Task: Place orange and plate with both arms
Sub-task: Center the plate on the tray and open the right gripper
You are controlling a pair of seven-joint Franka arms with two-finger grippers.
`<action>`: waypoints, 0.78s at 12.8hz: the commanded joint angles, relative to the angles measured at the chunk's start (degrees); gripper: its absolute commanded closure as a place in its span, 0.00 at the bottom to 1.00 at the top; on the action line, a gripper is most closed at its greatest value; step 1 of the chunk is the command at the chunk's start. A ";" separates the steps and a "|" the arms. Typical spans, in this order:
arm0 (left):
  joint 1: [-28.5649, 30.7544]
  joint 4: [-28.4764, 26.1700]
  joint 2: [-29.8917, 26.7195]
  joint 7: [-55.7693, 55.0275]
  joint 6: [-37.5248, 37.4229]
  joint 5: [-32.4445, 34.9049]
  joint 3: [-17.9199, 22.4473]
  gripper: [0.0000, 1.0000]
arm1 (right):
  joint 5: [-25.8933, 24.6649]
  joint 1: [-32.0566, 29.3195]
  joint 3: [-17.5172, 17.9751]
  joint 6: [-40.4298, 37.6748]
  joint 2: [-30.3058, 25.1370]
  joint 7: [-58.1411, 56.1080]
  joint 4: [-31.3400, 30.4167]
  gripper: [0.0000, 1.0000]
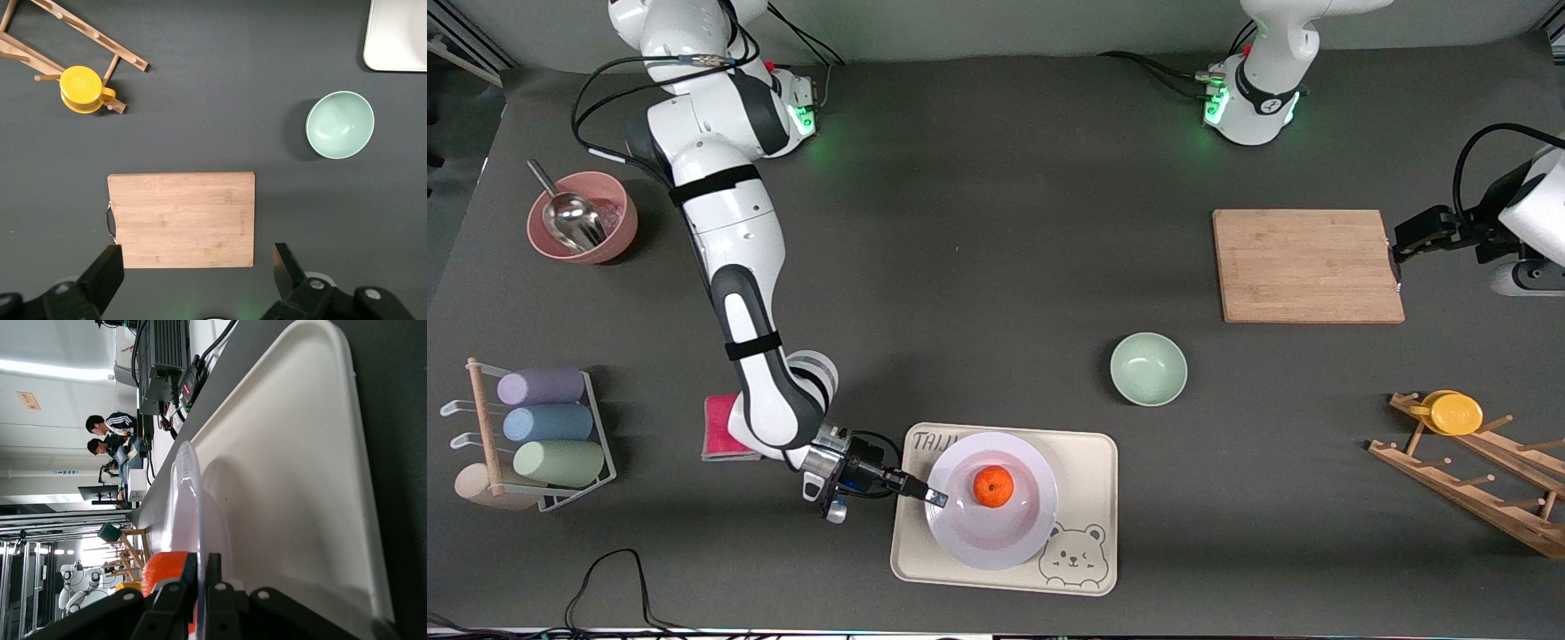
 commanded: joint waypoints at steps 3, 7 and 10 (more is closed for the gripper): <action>-0.70 0.57 -0.21 1.00 -1.20 -0.66 0.75 0.00 | -0.74 -0.26 0.15 0.31 1.19 -0.02 2.76 0.00; -0.70 0.57 -0.21 1.00 -1.20 -0.66 0.75 0.00 | -1.00 -0.70 0.06 -0.04 0.58 0.25 2.75 0.00; -0.79 0.57 -0.21 0.91 -1.11 -0.66 0.75 0.00 | -2.31 -2.28 -0.12 -0.04 -1.00 0.16 2.58 0.00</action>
